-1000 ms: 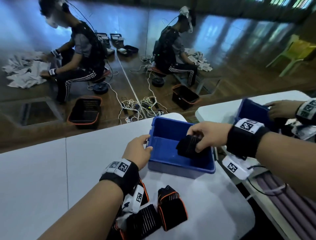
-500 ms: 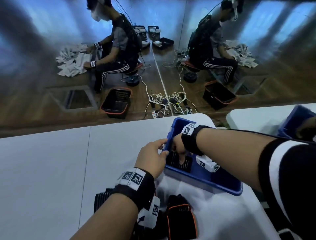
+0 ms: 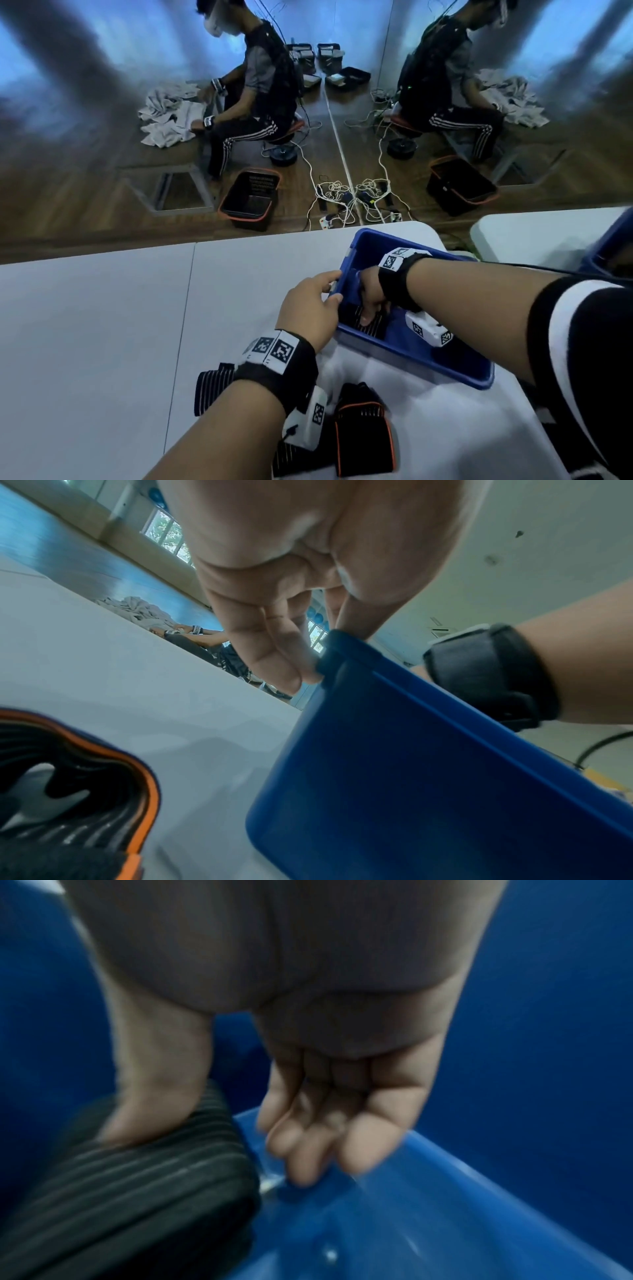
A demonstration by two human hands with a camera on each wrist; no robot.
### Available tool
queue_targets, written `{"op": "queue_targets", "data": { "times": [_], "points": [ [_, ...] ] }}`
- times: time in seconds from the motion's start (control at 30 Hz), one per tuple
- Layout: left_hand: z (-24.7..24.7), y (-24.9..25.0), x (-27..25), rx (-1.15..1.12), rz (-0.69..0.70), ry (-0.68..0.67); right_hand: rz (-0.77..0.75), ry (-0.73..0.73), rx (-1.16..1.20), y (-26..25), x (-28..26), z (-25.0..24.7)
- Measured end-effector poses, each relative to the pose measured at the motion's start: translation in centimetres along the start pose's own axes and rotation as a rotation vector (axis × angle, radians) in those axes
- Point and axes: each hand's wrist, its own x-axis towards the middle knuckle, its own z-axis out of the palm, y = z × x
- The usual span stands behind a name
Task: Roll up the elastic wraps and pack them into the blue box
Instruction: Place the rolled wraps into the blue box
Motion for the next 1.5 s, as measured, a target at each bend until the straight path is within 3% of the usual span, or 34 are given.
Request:
{"op": "queue_targets", "data": {
  "times": [0.17, 0.3, 0.47, 0.7, 1.17, 1.5],
  "points": [
    [0.0, -0.3, 0.1, -0.039, -0.014, 0.006, -0.106, 0.280, -0.119, 0.7, -5.0, -0.4],
    [0.2, -0.4, 0.3, -0.063, -0.011, -0.009, -0.281, 0.512, 0.012, 0.9, -12.3, 0.6],
    [0.3, -0.6, 0.2, -0.095, -0.011, -0.019, -0.467, 0.414, 0.122, -0.7, -17.9, 8.3],
    [0.3, -0.7, 0.4, -0.068, 0.004, -0.028, -0.366, 0.326, -0.015, -1.8, -13.1, 16.9],
    [0.6, -0.8, 0.5, -0.047, 0.015, -0.026, -0.288, 0.242, -0.052, -2.5, -10.4, 18.5],
    [0.5, -0.7, 0.4, -0.053, 0.021, -0.032, -0.245, 0.298, 0.057, -2.2, -13.0, 16.9]
  ]
}}
